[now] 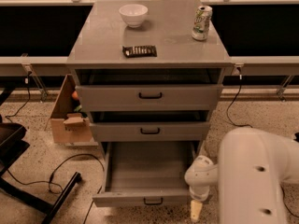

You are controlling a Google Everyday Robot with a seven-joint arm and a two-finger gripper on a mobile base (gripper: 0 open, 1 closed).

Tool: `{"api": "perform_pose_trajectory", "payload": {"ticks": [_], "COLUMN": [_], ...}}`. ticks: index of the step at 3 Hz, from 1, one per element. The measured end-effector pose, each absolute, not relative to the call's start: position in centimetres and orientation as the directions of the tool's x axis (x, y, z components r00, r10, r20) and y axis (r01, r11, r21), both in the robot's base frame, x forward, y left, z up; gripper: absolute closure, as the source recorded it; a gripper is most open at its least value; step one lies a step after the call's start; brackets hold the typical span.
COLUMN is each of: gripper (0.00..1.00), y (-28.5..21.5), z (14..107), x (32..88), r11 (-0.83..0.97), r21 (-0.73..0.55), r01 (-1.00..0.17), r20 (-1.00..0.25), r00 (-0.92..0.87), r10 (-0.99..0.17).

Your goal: Open bottom drawer

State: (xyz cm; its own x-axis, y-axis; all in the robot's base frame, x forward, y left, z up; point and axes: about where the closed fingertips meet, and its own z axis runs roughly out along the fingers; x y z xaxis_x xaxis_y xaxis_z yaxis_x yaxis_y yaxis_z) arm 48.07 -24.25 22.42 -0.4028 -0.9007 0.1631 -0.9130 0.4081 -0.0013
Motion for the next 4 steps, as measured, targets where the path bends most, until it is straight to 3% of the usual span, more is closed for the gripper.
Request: {"api": "perform_pose_trajectory", "payload": {"ticks": [2, 4], "gripper": [0.00, 0.00], "y": [-28.6, -36.7], "z": [36.5, 52.0], "x": [48.3, 43.5], "r11": [0.362, 0.482], "r21": [-0.125, -0.166], "r01": [-0.924, -0.860], "r20": [0.100, -0.007], "r00": [-0.374, -0.487], "r10": [-0.922, -0.873]}}
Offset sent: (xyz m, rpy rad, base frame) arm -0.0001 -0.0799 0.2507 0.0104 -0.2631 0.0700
